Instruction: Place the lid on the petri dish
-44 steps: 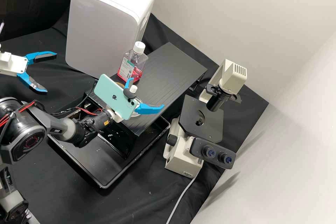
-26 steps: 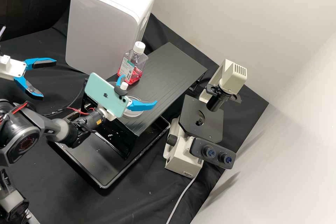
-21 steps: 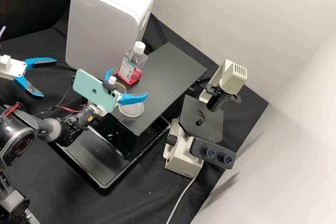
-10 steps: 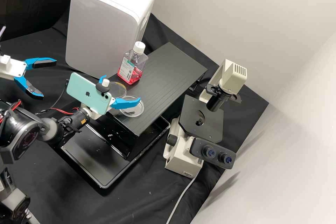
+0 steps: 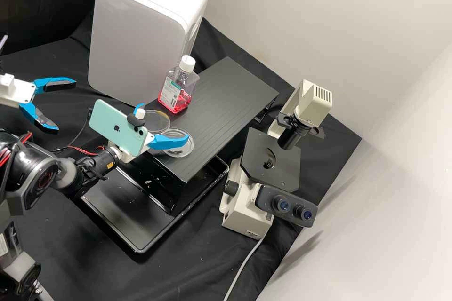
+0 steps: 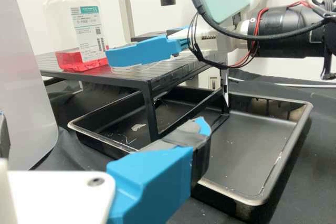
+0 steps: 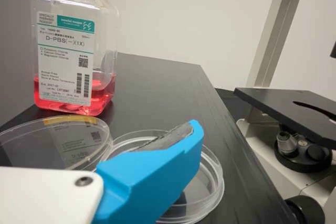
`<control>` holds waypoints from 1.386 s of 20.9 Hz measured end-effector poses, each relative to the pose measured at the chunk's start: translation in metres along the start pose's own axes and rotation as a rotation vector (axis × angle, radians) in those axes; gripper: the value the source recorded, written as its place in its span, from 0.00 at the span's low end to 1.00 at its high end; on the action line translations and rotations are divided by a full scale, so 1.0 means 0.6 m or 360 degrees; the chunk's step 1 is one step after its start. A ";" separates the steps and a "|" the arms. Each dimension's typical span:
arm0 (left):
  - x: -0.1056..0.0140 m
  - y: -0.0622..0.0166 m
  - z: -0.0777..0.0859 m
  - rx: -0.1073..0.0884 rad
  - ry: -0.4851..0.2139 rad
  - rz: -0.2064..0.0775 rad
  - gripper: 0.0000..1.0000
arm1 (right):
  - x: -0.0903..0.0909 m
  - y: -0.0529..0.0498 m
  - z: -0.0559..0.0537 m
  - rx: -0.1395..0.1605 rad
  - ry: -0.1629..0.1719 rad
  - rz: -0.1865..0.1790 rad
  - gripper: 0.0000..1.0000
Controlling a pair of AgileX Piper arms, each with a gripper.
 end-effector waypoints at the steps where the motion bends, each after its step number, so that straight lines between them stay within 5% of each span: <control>1: 0.000 0.000 0.000 0.0000 0.0000 0.0000 1.00 | 0.000 0.000 0.000 0.0002 -0.0001 0.0000 1.00; 12: 0.000 0.000 0.000 0.0000 0.0000 0.0000 1.00 | -0.006 -0.003 -0.008 -0.0024 0.0026 0.0006 1.00; 17: 0.000 0.000 0.000 0.0000 0.0000 0.0000 1.00 | -0.016 0.003 -0.031 -0.0008 0.0138 0.0066 1.00; 21: 0.000 0.000 0.000 0.0000 0.0000 0.0000 1.00 | -0.019 -0.007 -0.045 -0.0033 0.0189 0.0033 1.00; 29: 0.000 0.000 0.000 0.0000 0.0000 0.0000 1.00 | -0.006 -0.032 -0.040 -0.0072 0.0154 -0.0056 1.00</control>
